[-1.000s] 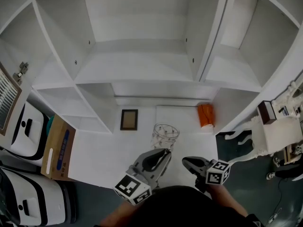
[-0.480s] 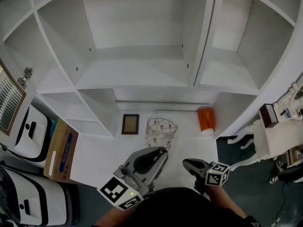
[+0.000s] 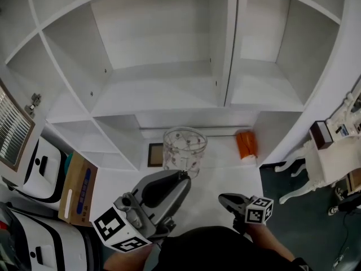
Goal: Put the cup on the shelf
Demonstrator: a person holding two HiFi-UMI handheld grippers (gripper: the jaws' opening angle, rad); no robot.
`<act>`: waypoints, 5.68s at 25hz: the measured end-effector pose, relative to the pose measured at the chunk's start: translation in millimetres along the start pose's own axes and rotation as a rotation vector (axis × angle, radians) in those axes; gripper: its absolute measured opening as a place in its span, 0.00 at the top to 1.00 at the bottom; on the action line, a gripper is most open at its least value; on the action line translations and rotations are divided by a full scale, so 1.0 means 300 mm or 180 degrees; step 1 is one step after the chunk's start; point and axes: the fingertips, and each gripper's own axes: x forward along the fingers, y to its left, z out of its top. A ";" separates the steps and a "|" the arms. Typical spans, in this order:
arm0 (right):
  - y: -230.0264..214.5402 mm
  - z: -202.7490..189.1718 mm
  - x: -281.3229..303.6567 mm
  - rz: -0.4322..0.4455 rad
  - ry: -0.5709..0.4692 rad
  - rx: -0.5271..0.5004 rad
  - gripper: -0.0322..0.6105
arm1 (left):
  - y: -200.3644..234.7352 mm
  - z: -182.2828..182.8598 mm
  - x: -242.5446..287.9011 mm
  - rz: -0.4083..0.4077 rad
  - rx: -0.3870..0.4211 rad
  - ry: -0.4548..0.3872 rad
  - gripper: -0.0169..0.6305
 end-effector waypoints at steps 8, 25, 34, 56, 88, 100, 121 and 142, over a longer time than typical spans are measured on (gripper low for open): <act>0.003 -0.030 0.000 -0.0007 0.0013 0.0035 0.92 | 0.009 0.145 0.040 -0.0091 0.0360 -0.0047 0.91; -0.020 -0.051 0.009 -0.0101 0.0083 0.0116 0.92 | 0.082 0.254 0.168 -0.0226 0.0395 -0.0249 0.91; -0.052 -0.056 0.020 -0.0227 0.0109 0.0183 0.92 | 0.183 0.266 0.225 -0.0184 0.0456 -0.0355 0.91; -0.096 -0.055 0.002 -0.0485 0.0030 0.0265 0.92 | 0.354 0.181 0.336 -0.0098 0.0357 -0.0316 0.91; -0.079 -0.080 -0.003 -0.0519 0.0025 0.0274 0.92 | 0.427 0.083 0.394 0.0335 0.0799 0.0389 0.83; -0.077 -0.088 0.005 -0.0505 0.0091 0.0246 0.92 | 0.376 0.181 0.326 0.0490 0.1308 0.0028 0.81; -0.081 -0.100 0.002 -0.0485 0.0065 0.0303 0.92 | 0.441 0.111 0.379 0.0540 0.1029 0.0297 0.81; -0.072 -0.104 0.012 -0.0437 0.0116 0.0287 0.92 | 0.440 0.131 0.391 0.0646 0.0889 0.0208 0.77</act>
